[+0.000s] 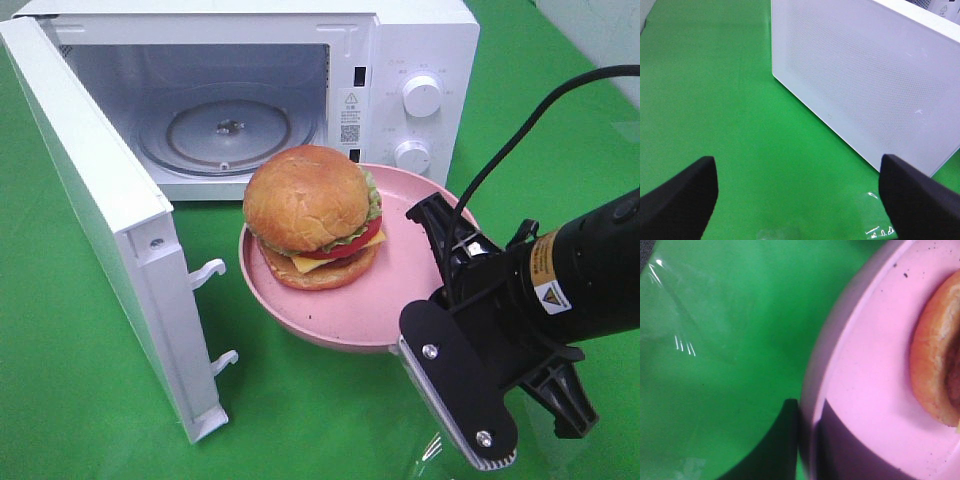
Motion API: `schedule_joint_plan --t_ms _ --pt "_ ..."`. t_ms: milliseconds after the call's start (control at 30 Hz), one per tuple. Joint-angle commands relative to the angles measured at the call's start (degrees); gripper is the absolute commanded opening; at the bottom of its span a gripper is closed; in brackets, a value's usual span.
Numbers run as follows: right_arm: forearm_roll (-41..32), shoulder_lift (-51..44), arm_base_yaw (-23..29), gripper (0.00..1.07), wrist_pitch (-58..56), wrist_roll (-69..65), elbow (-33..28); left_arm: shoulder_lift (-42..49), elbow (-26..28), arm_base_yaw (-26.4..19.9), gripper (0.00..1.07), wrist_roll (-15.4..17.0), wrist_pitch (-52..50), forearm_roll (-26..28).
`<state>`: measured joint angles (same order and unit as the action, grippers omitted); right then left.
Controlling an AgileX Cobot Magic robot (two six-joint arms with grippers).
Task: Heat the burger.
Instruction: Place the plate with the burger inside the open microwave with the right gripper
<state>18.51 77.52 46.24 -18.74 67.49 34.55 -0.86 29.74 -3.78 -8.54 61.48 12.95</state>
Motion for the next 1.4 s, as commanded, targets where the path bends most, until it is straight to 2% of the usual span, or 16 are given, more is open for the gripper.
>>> schedule_joint_plan --t_ms 33,433,967,1233,1400 --pt "-3.50 -0.40 -0.17 0.00 3.27 4.87 0.52 0.11 -0.17 -0.11 0.80 -0.06 0.00 0.11" --pt "-10.60 -0.40 -4.13 0.00 3.55 11.06 0.57 0.11 -0.17 -0.11 0.80 -0.06 0.00 0.11" --pt "-15.30 -0.40 -4.13 0.00 4.76 18.11 0.57 0.11 -0.17 -0.11 0.80 -0.06 0.00 0.11" --pt "-22.06 -0.46 -4.13 0.00 4.76 23.09 0.63 0.11 -0.17 -0.11 0.80 -0.06 0.00 0.11" --pt "-21.37 -0.57 -4.13 0.00 4.35 22.63 1.43 0.11 -0.17 -0.11 0.80 -0.06 0.00 0.11"
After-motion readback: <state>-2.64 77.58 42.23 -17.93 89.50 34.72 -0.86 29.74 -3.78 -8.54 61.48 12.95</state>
